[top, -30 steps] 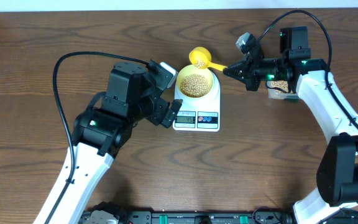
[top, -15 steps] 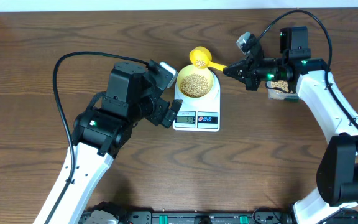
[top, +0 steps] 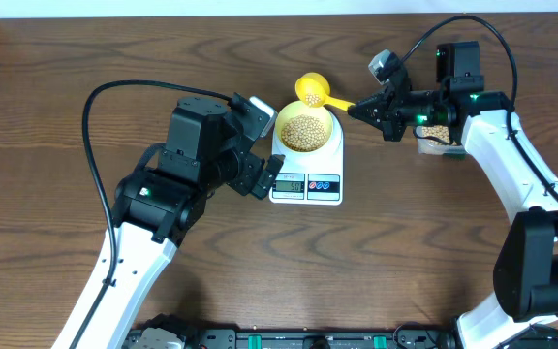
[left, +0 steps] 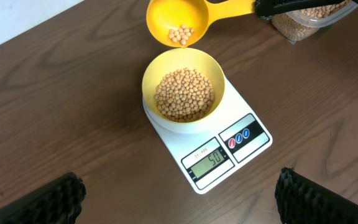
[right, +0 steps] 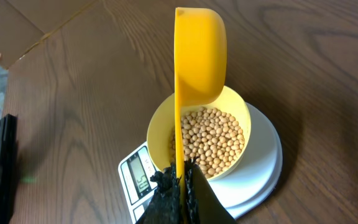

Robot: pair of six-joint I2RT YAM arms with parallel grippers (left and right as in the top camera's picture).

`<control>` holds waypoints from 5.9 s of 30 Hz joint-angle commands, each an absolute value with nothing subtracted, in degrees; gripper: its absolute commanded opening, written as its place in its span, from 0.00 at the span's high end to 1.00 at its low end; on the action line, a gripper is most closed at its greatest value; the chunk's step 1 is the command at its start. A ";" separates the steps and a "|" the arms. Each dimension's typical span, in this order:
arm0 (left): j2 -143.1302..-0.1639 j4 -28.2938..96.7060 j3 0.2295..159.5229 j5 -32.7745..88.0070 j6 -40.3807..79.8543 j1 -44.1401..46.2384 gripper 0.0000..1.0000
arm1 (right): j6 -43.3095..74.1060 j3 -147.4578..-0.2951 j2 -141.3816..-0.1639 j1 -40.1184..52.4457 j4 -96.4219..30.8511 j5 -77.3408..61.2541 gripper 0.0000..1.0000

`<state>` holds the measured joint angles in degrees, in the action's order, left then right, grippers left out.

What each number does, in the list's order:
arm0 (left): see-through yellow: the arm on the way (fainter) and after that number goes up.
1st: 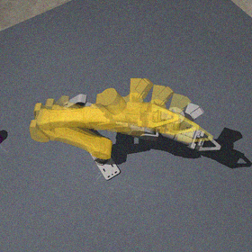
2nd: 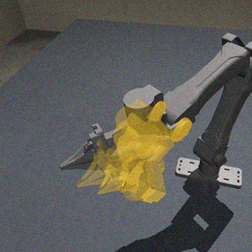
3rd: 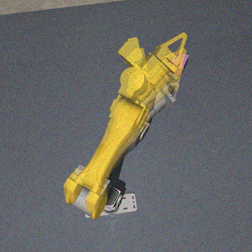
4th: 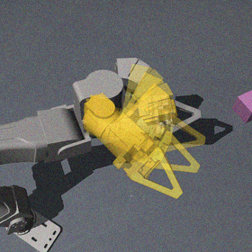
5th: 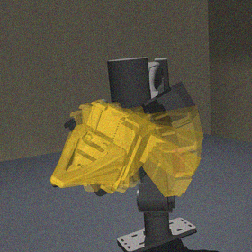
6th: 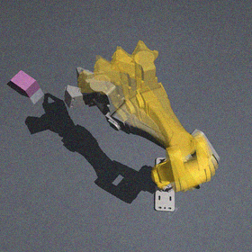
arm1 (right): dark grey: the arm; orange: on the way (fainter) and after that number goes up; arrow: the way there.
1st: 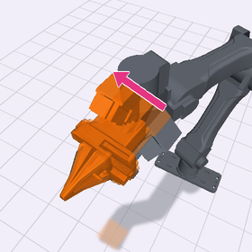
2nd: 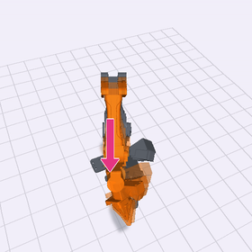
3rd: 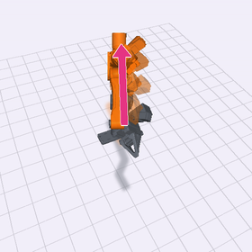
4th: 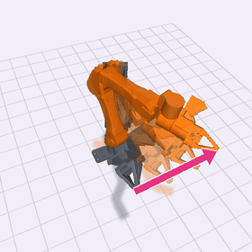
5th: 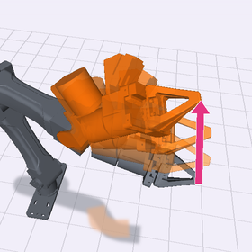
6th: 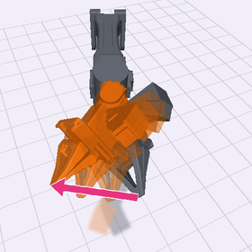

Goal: Scoop item into bowl and weigh 50g on scale
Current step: 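Tilt the scoop slightly to trickle soybeans into the bowl, then swing the scoop right back over the soybean tub, then lower the scoop into the soybean tub with the right gripper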

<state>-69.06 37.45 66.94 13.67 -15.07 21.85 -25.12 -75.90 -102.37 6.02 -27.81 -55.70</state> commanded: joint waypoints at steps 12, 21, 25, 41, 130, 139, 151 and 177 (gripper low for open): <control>-69.12 37.50 66.54 14.55 -15.42 21.54 0.00 | -26.39 -75.57 -102.35 6.42 -27.86 -56.97 0.99; -69.12 37.50 66.54 14.55 -15.40 21.54 0.01 | -17.30 -75.59 -102.35 5.04 -22.70 -56.95 0.99; -69.12 37.50 66.54 14.55 -15.42 21.54 0.00 | -9.52 -75.59 -102.35 3.14 -18.00 -56.95 0.99; -69.12 37.50 66.54 14.55 -15.42 21.56 0.00 | 20.34 -75.59 -102.35 -12.03 -5.34 -65.14 0.99; -69.12 37.50 66.54 14.55 -15.42 21.54 0.00 | -18.52 -75.61 -85.84 -11.60 -50.74 -5.91 0.99; -69.12 37.50 66.54 14.52 -15.40 21.56 0.00 | 4.25 -75.61 -86.61 -11.60 -50.74 -6.68 0.99; -69.12 37.50 66.54 14.55 -15.42 21.54 0.00 | 21.08 -75.61 -91.85 -11.57 -51.24 -6.83 0.97; -69.12 37.50 66.54 14.55 -15.42 21.54 0.00 | 14.94 -75.64 -95.48 -12.21 -53.15 -11.49 0.01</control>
<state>-69.06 37.47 66.94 13.69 -15.07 21.85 18.46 -75.72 -95.35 -11.84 -52.71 -11.27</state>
